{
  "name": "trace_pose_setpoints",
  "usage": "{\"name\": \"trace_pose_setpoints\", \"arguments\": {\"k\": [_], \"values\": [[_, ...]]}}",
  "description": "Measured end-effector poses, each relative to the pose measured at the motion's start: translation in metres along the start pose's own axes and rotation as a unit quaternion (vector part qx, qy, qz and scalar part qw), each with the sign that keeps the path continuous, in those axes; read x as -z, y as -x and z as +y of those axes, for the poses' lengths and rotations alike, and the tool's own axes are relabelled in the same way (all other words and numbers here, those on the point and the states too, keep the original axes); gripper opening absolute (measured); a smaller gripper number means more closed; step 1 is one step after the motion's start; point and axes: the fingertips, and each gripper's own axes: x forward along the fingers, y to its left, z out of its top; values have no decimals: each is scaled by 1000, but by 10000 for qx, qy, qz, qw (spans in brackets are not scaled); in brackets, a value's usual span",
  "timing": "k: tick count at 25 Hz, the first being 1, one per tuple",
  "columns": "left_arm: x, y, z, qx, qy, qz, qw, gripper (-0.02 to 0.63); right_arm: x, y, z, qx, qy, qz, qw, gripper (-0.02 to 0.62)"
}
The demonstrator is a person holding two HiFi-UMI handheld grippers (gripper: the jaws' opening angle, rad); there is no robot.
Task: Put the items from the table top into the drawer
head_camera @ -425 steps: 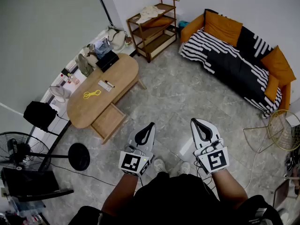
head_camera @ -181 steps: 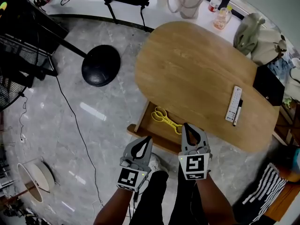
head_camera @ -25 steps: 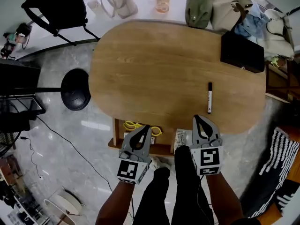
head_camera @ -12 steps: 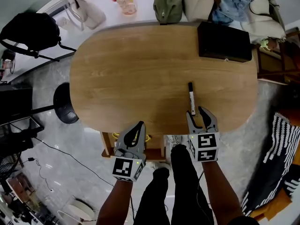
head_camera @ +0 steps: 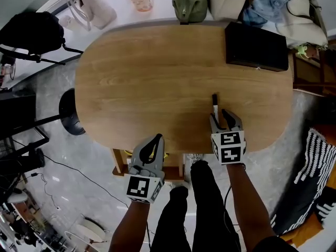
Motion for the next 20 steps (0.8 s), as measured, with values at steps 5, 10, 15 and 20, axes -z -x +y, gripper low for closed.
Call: {"name": "trace_pose_setpoints", "arguments": {"k": [5, 10, 15, 20], "values": [[-3, -3, 0, -87, 96, -57, 9999, 18, 0, -5, 1, -134, 147, 137, 9997, 163], [-2, 1, 2, -92, 93, -60, 9999, 18, 8, -3, 0, 60, 184, 252, 9995, 69], [5, 8, 4, -163, 109, -54, 9998, 18, 8, 5, 1, 137, 248, 136, 9995, 63], [10, 18, 4, -238, 165, -131, 9995, 18, 0, 20, 11, 78, 464, -45, 9989, 63]]}}
